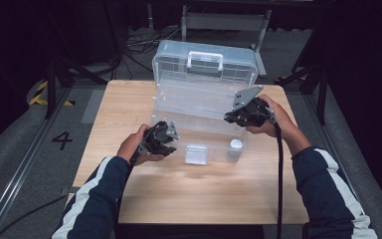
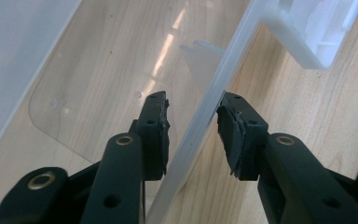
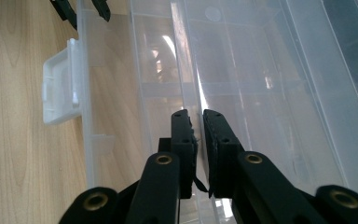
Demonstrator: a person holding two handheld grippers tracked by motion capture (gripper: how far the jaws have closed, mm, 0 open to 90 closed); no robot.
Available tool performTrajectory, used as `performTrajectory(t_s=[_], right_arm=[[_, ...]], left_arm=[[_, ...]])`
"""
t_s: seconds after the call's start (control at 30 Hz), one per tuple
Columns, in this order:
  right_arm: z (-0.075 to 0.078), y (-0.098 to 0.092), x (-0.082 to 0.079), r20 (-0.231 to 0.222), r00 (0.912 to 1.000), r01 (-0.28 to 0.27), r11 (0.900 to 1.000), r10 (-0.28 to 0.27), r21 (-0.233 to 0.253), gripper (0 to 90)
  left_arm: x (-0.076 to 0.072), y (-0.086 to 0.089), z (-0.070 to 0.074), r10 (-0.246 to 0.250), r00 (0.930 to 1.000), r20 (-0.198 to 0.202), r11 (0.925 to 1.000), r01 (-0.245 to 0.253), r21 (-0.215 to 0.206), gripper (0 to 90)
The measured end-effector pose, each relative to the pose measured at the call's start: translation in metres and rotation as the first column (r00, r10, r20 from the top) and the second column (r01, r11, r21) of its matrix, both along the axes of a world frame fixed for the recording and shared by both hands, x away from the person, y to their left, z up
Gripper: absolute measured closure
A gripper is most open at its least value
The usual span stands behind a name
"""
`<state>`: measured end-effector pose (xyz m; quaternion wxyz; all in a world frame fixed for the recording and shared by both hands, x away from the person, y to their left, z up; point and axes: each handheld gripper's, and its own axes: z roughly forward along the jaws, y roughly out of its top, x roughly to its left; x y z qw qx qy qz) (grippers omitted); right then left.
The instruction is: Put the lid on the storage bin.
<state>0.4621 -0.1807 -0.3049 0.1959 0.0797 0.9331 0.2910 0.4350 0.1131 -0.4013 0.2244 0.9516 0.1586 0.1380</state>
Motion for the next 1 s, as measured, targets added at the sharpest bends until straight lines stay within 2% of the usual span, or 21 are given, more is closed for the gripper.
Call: performTrajectory(t_s=[0.13,0.4,0.47,0.8,0.87,0.97,1.0], right_arm=[[0.000,0.000,0.000,-0.001,1.0000,0.001,1.000,-0.001,0.005,83.7],[-0.001,-0.001,0.000,0.001,1.0000,0.002,1.000,-0.002,0.008,83.6],[-0.001,-0.001,-0.001,0.004,1.0000,0.004,1.000,-0.004,0.008,83.4],[-0.002,-0.002,-0.001,0.003,1.0000,0.009,1.000,-0.009,0.018,83.1],[-0.002,-0.003,-0.002,0.004,0.9999,0.009,1.000,-0.009,0.022,83.1],[-0.003,-0.004,-0.003,0.002,1.0000,0.008,1.000,-0.008,0.027,83.0],[-0.003,-0.004,-0.003,0.003,1.0000,0.009,1.000,-0.009,0.027,83.0]], left_arm=[[-0.002,0.003,0.003,0.002,0.9999,0.010,0.9999,-0.002,-0.011,65.5],[-0.003,0.004,0.006,-0.005,0.9997,0.022,1.0000,0.005,-0.004,67.5],[-0.004,0.004,0.006,-0.006,0.9993,0.037,1.0000,0.006,-0.003,67.4],[-0.006,0.009,0.011,0.013,0.9987,0.050,0.9993,-0.011,-0.036,65.8],[-0.008,0.012,0.013,0.018,0.9986,0.050,0.9983,-0.015,-0.057,66.1],[-0.011,0.014,0.016,0.021,0.9979,0.062,0.9988,-0.018,-0.045,65.8],[-0.011,0.016,0.017,0.020,0.9980,0.061,0.9983,-0.016,-0.056,65.3]])
